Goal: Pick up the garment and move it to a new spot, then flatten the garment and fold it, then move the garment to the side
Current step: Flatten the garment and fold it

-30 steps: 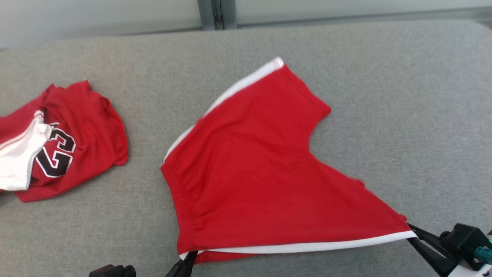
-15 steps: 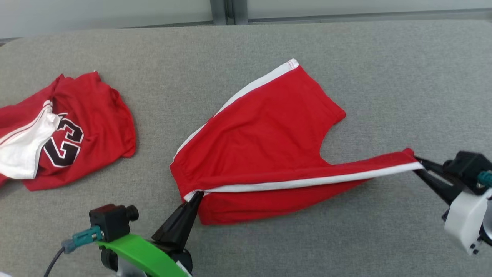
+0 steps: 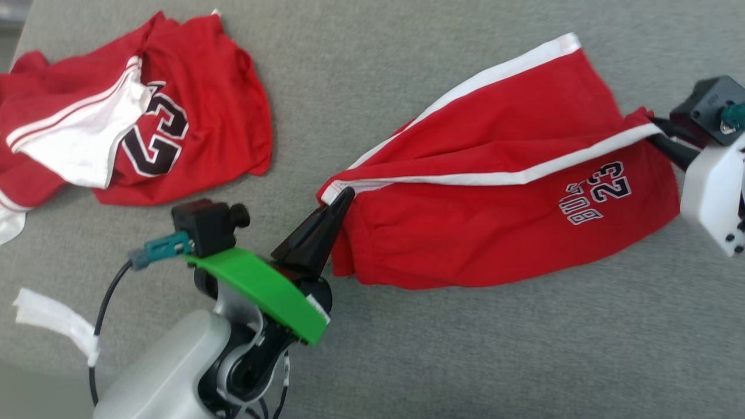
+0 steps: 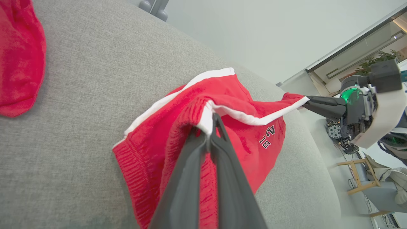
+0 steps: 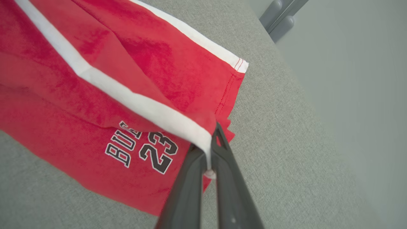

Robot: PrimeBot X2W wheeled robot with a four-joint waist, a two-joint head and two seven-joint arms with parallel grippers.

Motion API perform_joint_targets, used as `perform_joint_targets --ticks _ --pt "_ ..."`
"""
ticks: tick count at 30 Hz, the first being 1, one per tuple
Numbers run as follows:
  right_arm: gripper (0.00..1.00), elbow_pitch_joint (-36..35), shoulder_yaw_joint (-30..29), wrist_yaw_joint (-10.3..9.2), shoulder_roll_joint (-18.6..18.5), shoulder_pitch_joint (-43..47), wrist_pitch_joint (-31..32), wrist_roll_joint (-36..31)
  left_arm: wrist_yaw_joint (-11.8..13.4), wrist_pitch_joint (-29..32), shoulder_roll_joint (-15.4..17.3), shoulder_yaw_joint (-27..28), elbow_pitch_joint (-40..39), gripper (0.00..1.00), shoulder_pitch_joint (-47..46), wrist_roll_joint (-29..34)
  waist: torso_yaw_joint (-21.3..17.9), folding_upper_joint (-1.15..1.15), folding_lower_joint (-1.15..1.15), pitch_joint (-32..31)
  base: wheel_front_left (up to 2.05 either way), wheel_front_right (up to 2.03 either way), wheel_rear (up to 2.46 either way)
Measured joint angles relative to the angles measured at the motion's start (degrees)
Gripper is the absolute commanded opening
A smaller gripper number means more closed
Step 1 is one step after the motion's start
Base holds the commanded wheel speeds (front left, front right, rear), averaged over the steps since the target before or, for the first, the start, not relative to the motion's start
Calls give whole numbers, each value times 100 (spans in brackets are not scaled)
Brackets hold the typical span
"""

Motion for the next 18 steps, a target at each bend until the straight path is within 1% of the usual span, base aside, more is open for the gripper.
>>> perform_joint_targets --ticks 4,6,12,18 --pt "0 339 593 0 88 -867 147 258 -118 58 -242 -55 386 0 -319 30 263 0 0 325 0 0 0" --pt "0 470 829 0 108 -1189 165 357 -140 56 -311 -58 498 0 -367 27 372 0 1 449 0 0 0" --pt "0 822 1460 0 -11 -2045 234 642 -225 -70 -341 30 670 0 -384 -31 662 0 1 706 0 0 0" --pt "0 1033 1963 0 -97 -2603 293 886 -283 -116 -392 52 727 0 -397 -41 793 0 1 815 0 0 0"
